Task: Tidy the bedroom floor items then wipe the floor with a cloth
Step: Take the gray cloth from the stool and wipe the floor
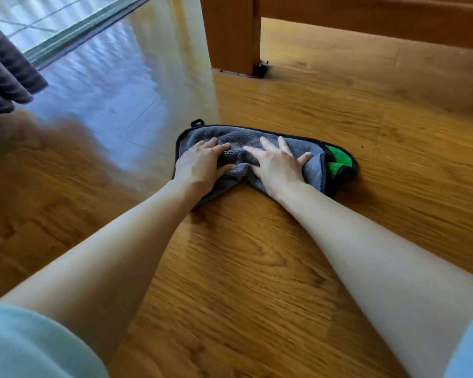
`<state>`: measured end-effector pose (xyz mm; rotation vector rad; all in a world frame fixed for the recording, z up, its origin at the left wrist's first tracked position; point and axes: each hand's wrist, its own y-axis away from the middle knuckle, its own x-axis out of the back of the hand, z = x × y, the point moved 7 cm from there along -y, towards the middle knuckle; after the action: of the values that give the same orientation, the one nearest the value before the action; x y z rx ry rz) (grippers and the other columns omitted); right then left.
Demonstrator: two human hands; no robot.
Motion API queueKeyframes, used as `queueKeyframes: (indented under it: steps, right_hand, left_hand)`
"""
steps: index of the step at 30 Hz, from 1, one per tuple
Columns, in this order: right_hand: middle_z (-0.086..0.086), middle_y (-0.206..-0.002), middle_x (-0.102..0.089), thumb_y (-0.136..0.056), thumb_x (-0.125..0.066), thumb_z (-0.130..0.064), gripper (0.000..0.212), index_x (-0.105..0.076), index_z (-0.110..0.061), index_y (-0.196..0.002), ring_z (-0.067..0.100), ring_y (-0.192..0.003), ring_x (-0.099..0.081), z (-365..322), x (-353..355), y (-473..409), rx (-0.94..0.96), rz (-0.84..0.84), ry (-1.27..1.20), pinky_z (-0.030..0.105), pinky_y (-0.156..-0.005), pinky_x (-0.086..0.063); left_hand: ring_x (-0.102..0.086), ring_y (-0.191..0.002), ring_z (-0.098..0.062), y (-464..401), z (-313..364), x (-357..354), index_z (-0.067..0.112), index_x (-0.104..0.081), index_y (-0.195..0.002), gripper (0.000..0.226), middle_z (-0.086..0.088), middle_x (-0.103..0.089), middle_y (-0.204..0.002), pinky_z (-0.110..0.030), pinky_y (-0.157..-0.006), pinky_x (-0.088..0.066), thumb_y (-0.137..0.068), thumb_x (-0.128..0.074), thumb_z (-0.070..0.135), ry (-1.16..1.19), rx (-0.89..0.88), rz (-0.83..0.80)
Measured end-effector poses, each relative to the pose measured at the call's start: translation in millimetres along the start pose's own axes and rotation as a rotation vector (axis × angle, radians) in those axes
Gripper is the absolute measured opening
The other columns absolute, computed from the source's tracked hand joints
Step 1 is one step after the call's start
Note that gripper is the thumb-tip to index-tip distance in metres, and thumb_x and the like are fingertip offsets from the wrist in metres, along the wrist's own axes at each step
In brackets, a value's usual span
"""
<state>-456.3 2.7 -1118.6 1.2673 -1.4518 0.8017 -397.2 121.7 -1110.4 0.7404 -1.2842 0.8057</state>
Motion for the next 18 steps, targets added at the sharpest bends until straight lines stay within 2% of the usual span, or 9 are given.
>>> queueKeyframes:
  steps: [4, 7, 10, 18]
  right_hand:
    - [-0.004, -0.157, -0.014, -0.099, -0.04, -0.034, 0.045, -0.028, -0.044, -0.142, 0.028, -0.145, -0.002, -1.6, 0.5, -2.7, -0.02, -0.054, -0.013, 0.073, -0.101, -0.004]
    - [-0.003, -0.158, -0.011, -0.098, -0.045, -0.02, 0.054, -0.026, -0.043, -0.143, 0.029, -0.144, 0.0, -3.6, 1.0, 1.5, -0.054, -0.106, -0.027, 0.07, -0.105, -0.004]
    - [-0.003, -0.158, -0.01, -0.097, -0.044, -0.01, 0.06, -0.024, -0.041, -0.145, 0.028, -0.144, 0.0, -4.4, -1.9, 14.7, -0.044, -0.133, -0.022, 0.066, -0.108, -0.005]
    - [-0.002, -0.157, -0.015, -0.095, -0.047, -0.009, 0.061, -0.027, -0.039, -0.144, 0.024, -0.144, -0.007, -6.2, -8.6, 68.1, 0.021, -0.098, 0.021, 0.056, -0.111, -0.013]
  left_hand:
    - [-0.024, -0.141, -0.026, -2.4, 4.2, 1.9, 0.025, -0.03, -0.145, 0.06, -0.005, -0.025, -0.154, -0.033, -0.111, -0.019, -0.092, -0.047, 0.046, -0.022, 0.017, -0.096]
    - [-0.026, -0.139, -0.025, 0.3, 12.7, 7.8, 0.022, -0.026, -0.147, 0.062, -0.006, -0.026, -0.153, -0.033, -0.108, -0.022, -0.093, -0.046, 0.046, -0.072, -0.001, -0.195]
    - [-0.027, -0.138, -0.025, 17.2, 20.0, 8.0, 0.019, -0.026, -0.147, 0.063, -0.008, -0.029, -0.151, -0.032, -0.107, -0.022, -0.093, -0.047, 0.044, -0.083, -0.016, -0.212]
    - [-0.023, -0.14, -0.023, 72.0, 33.5, 3.7, 0.018, -0.026, -0.147, 0.064, -0.007, -0.025, -0.153, -0.031, -0.108, -0.023, -0.093, -0.051, 0.041, -0.095, -0.042, -0.216]
